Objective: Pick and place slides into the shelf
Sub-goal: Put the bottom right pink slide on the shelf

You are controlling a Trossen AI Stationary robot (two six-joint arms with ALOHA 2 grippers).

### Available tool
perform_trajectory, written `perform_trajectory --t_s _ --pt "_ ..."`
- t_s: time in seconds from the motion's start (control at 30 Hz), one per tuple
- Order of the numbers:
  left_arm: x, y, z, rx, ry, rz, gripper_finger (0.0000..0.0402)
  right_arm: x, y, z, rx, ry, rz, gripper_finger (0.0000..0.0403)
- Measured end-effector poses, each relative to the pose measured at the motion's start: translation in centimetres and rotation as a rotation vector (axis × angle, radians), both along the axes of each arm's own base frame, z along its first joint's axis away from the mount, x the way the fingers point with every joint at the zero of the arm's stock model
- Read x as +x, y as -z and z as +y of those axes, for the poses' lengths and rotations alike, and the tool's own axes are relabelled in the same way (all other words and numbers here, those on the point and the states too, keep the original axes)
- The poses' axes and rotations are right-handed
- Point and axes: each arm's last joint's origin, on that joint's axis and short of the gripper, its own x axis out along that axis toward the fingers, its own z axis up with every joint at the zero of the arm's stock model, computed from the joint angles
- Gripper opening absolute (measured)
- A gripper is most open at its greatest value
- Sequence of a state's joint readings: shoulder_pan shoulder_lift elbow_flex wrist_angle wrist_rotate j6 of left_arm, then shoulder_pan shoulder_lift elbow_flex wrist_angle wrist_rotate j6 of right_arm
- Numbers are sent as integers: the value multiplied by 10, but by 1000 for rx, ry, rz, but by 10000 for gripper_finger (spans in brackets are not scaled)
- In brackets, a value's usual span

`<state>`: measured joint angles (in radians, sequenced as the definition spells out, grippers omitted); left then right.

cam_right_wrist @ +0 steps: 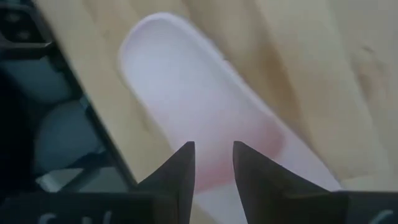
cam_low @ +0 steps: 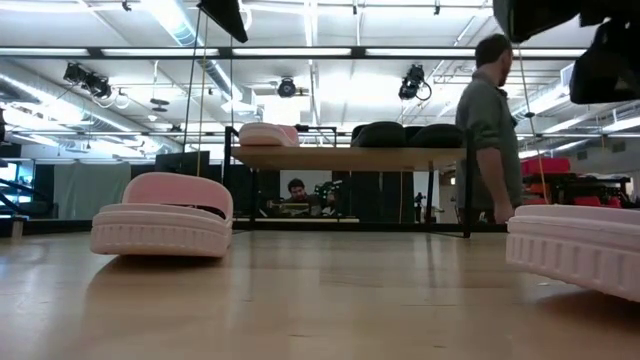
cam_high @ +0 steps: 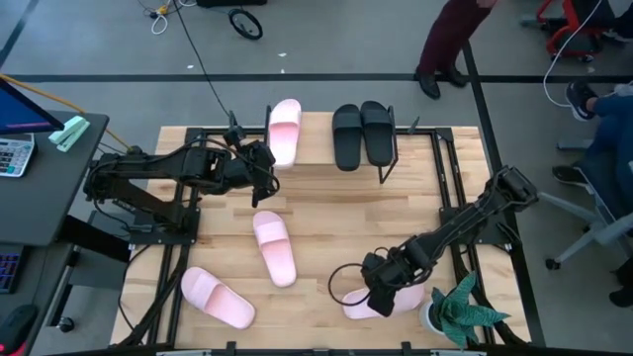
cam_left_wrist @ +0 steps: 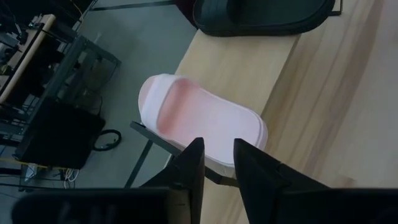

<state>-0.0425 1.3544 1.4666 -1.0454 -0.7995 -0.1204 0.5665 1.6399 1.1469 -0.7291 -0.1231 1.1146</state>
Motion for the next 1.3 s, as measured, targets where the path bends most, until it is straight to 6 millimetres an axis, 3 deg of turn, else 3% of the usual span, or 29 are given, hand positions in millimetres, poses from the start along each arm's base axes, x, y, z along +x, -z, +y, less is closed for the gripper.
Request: perform_trajectory --t_s 0.3,0.53,0.73,0.97,1.3 --pt "0 0 0 0 0 2 79 0 -2 12 74 11 -34 114" --pt "0 0 0 0 0 1 80 5 19 26 170 -14 -35 114" --pt "0 0 0 0 -1 1 79 2 38 26 121 -9 96 114" --pt "0 0 0 0 0 0 74 -8 51 5 -123 7 227 114" --pt "0 0 0 0 -1 0 75 15 51 -46 -341 -15 145 114"
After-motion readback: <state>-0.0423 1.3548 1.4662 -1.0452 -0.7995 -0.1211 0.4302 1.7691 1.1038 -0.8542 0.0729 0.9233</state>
